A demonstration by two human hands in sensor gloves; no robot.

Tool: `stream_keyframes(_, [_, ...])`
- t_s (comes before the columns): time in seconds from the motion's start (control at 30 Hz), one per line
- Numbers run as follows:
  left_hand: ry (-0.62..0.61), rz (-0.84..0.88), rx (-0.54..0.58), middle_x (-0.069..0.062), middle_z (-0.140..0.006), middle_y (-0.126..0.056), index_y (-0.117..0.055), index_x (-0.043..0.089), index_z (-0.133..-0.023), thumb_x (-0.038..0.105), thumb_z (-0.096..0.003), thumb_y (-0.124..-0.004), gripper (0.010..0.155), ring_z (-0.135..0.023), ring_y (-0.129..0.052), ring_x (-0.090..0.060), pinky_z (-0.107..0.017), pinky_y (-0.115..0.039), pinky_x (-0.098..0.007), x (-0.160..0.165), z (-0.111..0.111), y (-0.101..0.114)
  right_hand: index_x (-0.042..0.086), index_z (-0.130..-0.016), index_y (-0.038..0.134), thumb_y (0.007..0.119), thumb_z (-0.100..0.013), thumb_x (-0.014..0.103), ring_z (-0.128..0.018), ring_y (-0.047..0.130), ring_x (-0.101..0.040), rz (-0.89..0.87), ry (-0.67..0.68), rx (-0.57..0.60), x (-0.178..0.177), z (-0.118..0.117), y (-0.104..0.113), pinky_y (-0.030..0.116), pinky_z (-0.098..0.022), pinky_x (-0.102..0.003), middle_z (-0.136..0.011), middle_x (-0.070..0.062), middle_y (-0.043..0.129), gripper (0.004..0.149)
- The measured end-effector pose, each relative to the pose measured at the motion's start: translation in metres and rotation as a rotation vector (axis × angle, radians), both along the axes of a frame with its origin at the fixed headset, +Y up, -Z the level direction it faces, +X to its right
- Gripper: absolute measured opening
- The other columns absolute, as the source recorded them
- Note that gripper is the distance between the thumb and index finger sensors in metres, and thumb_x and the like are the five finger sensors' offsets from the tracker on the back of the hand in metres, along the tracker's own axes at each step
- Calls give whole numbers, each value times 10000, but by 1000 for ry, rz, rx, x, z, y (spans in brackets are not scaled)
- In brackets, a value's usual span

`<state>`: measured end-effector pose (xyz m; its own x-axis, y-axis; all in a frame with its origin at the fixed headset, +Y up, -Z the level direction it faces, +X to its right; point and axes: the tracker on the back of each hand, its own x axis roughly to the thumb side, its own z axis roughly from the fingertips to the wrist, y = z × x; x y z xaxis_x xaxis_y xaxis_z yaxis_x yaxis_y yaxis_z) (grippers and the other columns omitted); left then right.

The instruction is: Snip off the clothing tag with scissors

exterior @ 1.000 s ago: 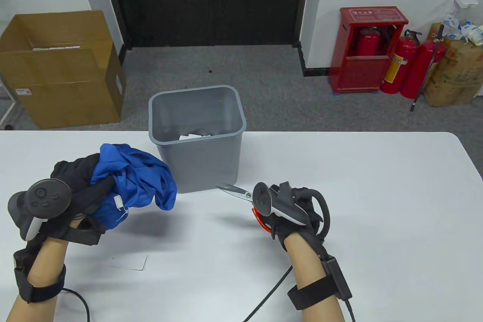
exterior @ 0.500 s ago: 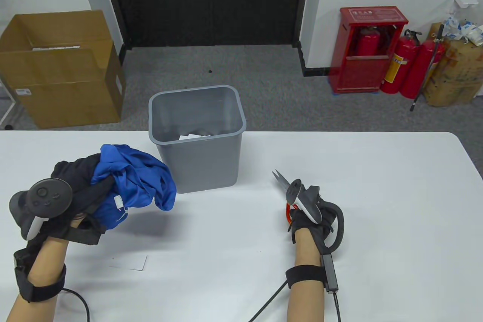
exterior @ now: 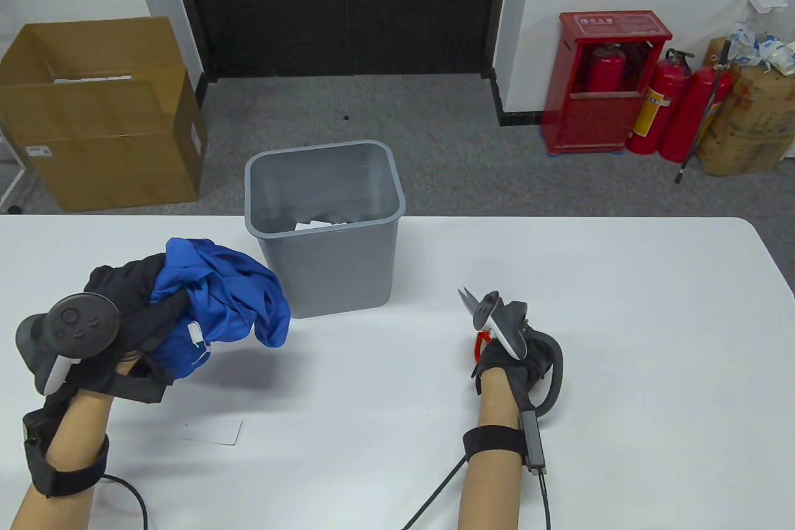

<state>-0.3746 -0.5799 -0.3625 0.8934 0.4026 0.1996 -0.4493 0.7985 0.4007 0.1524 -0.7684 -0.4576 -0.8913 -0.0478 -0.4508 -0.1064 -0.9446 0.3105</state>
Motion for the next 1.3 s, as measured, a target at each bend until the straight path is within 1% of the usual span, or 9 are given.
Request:
stream_keyframes(0.1, [1,-4,-2,50,-1005,-846,-698,352,-1029,578,-558,-888,556,-946,-897,-247,-796,-476,-733,1,0,-1,67,-971,502,797,-391,426,-692,847,-450,-9,-4,-18,-2,-1,5,663,-448,-576,-885,-200,747,743])
stream_keyframes(0.17, [1,-9,-7,50,-1005,-846,-699,353,-1029,578,-558,-887,555,-945,-897,-246,-796,-476,-733,1,-1,-2,77,-971,551,805,-392,419,-718,868,-410,-10,-6,-17,-1,-1,6,670,-479,-571,-891,-186,759,719])
stream_keyframes(0.4, [8,-30,-29,51,-1005,-846,-698,353,-1029,578,-559,-887,555,-945,-898,-247,-795,-476,-734,5,-5,-9,124,-945,624,797,-396,446,-763,852,-434,10,47,84,0,8,23,685,-512,-578,-918,-165,763,660])
stream_keyframes(0.6, [39,-65,-76,52,-1005,-847,-698,354,-1030,579,-557,-886,556,-946,-898,-248,-795,-475,-735,5,-14,-17,128,-1010,507,722,-421,524,-921,684,-482,-114,202,204,-13,30,51,577,-616,-645,-1056,-196,574,742])
stream_keyframes(0.7, [67,-91,-117,52,-1007,-845,-697,354,-1030,582,-557,-885,558,-949,-896,-248,-795,-472,-736,-1,-24,-24,147,-1037,441,686,-430,551,-983,556,-492,-152,271,243,-22,39,56,485,-652,-678,-1101,-184,467,769])
stream_keyframes(0.87, [94,-163,-232,57,-1013,-843,-696,359,-1029,591,-552,-881,562,-959,-893,-246,-792,-467,-741,-19,-42,-40,187,-1062,285,633,-435,586,-1024,352,-497,-233,385,351,-36,55,54,338,-662,-713,-1134,-168,304,821])
stream_keyframes(0.97, [101,-143,-301,53,-1020,-839,-695,356,-1031,600,-552,-870,565,-968,-886,-250,-790,-461,-744,-32,-51,-59,182,-1063,250,607,-436,597,-1030,309,-492,-183,437,309,-41,57,50,307,-665,-715,-1136,-168,265,832])
stream_keyframes(1.13, [89,-232,-439,66,-1069,-805,-689,385,-1035,613,-545,-845,563,-1021,-846,-257,-786,-432,-757,-47,-69,-88,176,-1060,260,609,-439,582,-1026,298,-493,-186,450,337,-44,54,45,298,-664,-711,-1131,-176,253,819])
stream_keyframes(1.3, [125,-192,-444,59,-1125,-740,-658,414,-1051,625,-545,-804,568,-1072,-784,-267,-795,-397,-760,-59,-81,-107,176,-1060,253,606,-442,576,-1029,267,-491,-176,446,317,-43,53,44,270,-665,-713,-1132,-175,224,816])
